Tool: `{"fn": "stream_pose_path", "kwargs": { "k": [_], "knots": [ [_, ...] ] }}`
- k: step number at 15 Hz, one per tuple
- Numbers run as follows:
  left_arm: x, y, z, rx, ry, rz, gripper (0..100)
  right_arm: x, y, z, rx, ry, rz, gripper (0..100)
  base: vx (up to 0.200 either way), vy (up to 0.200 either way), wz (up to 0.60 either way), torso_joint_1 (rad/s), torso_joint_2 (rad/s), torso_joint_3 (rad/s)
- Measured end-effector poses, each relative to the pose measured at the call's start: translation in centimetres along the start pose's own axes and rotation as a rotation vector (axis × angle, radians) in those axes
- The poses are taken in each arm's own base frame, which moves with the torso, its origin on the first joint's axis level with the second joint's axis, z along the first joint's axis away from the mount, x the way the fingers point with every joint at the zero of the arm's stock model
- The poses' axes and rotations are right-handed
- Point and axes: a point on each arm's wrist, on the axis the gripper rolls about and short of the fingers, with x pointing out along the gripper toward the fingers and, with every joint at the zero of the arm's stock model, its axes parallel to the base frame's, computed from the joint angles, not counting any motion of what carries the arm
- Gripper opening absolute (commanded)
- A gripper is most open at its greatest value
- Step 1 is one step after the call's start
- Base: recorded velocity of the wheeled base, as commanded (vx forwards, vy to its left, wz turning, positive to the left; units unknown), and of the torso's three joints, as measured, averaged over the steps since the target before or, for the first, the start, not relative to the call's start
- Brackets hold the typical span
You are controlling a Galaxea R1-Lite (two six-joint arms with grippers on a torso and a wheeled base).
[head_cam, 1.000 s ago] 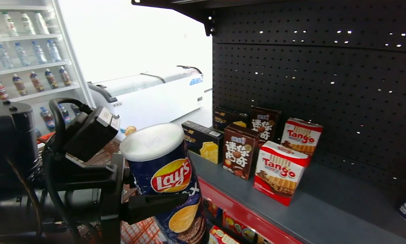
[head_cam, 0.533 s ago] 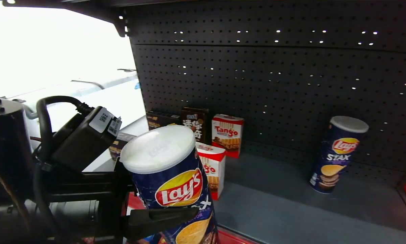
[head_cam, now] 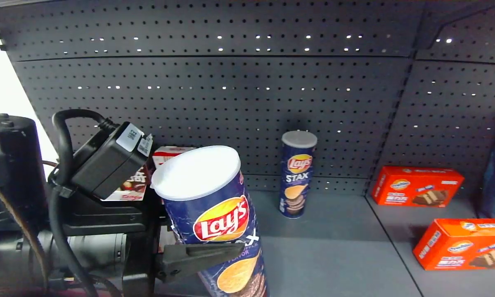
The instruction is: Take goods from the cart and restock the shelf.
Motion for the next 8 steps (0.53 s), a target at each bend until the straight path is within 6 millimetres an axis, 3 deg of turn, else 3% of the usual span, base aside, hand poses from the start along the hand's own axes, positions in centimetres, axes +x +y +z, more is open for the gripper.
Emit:
{"fn": "stream_pose_path", "kwargs": {
  "k": [8],
  "knots": [
    [-0.15,0.43,-0.13,-0.008,0.003,0.02,0,0.0,0.0,0.0,-0.001,0.0,0.002,100,0.0,0.0,0.0,0.0,0.0,0.0]
  ]
}}
